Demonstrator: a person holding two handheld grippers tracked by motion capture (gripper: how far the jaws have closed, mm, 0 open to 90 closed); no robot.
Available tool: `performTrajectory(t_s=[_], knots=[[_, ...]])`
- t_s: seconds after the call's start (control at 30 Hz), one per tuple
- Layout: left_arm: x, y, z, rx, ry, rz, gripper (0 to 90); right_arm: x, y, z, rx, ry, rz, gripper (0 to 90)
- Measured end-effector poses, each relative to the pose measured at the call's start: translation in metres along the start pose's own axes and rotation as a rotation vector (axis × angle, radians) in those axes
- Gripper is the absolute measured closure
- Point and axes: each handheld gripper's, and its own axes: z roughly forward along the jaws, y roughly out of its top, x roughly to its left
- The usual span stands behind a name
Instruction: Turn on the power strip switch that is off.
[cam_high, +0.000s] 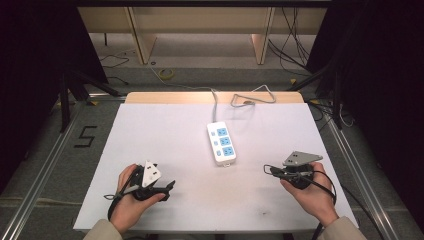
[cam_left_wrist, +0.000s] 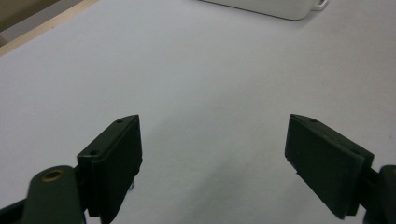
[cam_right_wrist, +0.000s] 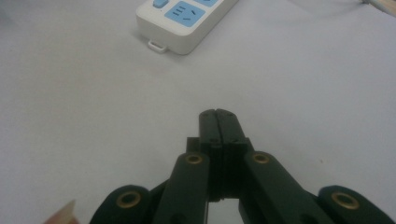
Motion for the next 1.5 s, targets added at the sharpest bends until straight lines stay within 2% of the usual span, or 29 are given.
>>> performTrajectory(t_s=[0.37, 0.5, 1.07, 1.5], knots=[[-0.001, 0.0, 0.001, -0.003, 0.003, 0.003, 18.6, 0.001, 0.012, 0.004, 0.031, 0.007, -0.001, 90.0], [-0.002, 0.0, 0.001, -0.003, 0.006, 0.003, 18.5, 0.001, 0.016, 0.007, 0.058, 0.014, 0.001, 90.0], [-0.002, 0.001, 0.002, 0.004, 0.005, 0.019, 18.4, 0.003, 0.039, 0.018, 0.111, 0.03, -0.029, 90.0], [-0.003, 0.001, 0.002, 0.004, 0.006, 0.026, 18.4, 0.004, 0.052, 0.024, 0.142, 0.035, -0.021, 90.0]])
